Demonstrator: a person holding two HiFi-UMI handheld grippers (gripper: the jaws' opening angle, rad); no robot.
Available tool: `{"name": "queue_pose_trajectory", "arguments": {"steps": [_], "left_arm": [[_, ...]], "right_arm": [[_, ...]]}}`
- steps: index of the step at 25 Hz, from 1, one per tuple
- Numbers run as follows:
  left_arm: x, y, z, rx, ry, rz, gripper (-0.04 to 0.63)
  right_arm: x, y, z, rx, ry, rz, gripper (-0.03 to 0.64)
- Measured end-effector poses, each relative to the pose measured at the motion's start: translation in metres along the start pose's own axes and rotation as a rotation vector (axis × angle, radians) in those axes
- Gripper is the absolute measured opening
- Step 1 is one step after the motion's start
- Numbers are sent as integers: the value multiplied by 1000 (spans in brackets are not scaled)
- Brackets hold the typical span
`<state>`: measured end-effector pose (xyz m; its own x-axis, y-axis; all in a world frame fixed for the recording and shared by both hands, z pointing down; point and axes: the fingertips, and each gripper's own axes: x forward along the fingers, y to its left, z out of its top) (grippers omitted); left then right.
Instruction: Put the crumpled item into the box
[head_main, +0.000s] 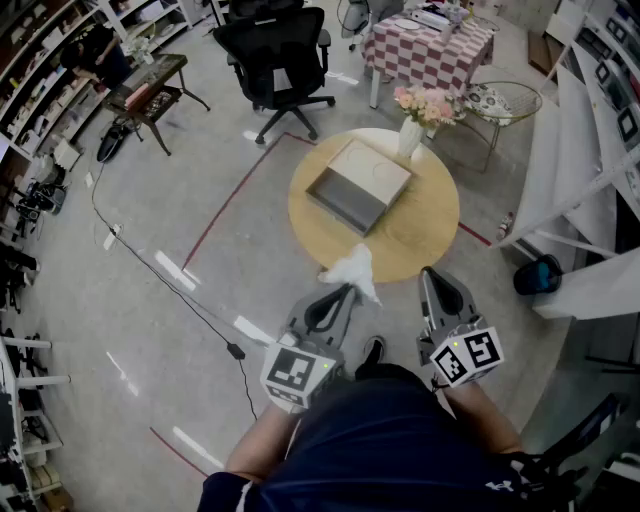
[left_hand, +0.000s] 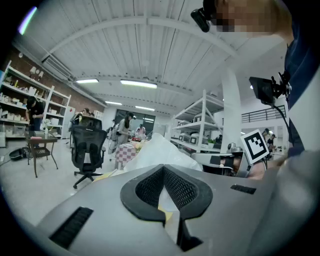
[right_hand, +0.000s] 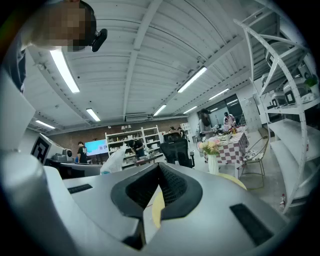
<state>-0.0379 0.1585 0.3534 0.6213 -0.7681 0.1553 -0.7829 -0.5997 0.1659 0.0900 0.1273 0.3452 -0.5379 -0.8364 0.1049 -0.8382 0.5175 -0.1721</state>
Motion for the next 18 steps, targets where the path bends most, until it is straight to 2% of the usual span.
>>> {"name": "queue_pose_trajectory", "arguments": {"steps": [3,6,18], "left_arm": [[-21,26,-3,28,-5,44,17],[-31,37,-10,11,2,48,17],[-30,14,8,61,-17,23,17]], "right_arm": [[12,17,-6,-3,-1,5,5],[11,29,-11,2,-1,-3,5],[2,39,-1,26,-52,27,5]]}}
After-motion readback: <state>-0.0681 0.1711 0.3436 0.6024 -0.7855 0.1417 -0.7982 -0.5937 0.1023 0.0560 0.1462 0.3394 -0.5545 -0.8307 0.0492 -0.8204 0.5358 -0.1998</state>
